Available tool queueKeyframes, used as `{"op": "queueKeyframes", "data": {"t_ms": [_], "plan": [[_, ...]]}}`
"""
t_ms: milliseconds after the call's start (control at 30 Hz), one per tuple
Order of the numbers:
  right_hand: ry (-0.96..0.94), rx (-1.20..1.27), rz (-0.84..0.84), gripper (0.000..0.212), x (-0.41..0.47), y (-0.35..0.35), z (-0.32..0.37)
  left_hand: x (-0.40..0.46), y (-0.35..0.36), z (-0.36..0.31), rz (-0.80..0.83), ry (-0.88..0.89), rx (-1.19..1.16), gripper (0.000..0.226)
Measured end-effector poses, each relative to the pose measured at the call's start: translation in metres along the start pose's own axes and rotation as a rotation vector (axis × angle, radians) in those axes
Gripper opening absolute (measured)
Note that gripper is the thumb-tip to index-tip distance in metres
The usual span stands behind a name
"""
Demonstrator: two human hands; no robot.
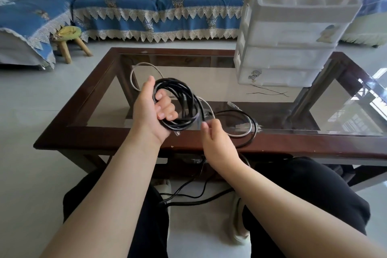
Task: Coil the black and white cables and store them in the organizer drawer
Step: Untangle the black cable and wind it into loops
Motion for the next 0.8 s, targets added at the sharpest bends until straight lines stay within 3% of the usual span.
{"op": "queueKeyframes", "data": {"t_ms": [167, 267, 333, 500, 700, 800], "plan": [[-0.216, -0.666, 0.048, 0.03, -0.011, 0.005, -0.017, 0.011, -0.011, -0.012, -0.273, 0.14, -0.205, 0.05], [-0.146, -0.807, 0.186, 0.066, -0.008, -0.002, -0.017, 0.011, -0.014, -0.016, -0.365, 0.232, -0.208, 0.048], [-0.172, -0.881, 0.227, 0.071, -0.009, -0.007, -0.012, 0.009, -0.012, -0.014, -0.401, 0.287, -0.138, 0.047], [-0.304, -0.82, 0.282, 0.022, -0.015, -0.003, -0.005, 0.001, 0.001, -0.005, -0.348, 0.518, 0.177, 0.05], [-0.485, -0.729, 0.411, 0.023, -0.01, -0.019, 0.012, -0.001, 0.005, -0.004, -0.293, 0.649, 0.47, 0.049], [-0.524, -0.606, 0.493, 0.019, -0.015, -0.027, 0.017, 0.004, 0.002, -0.003, -0.261, 0.613, 0.576, 0.05]]}}
Point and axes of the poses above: each hand's wrist, its own x-axis towards the middle knuckle, its own y-axis out of the palm, z = x × y, the point moved 1 cm from there along x, towards the middle knuckle, and after that the axes turned 5 degrees about -z, right-handed, at the moved point
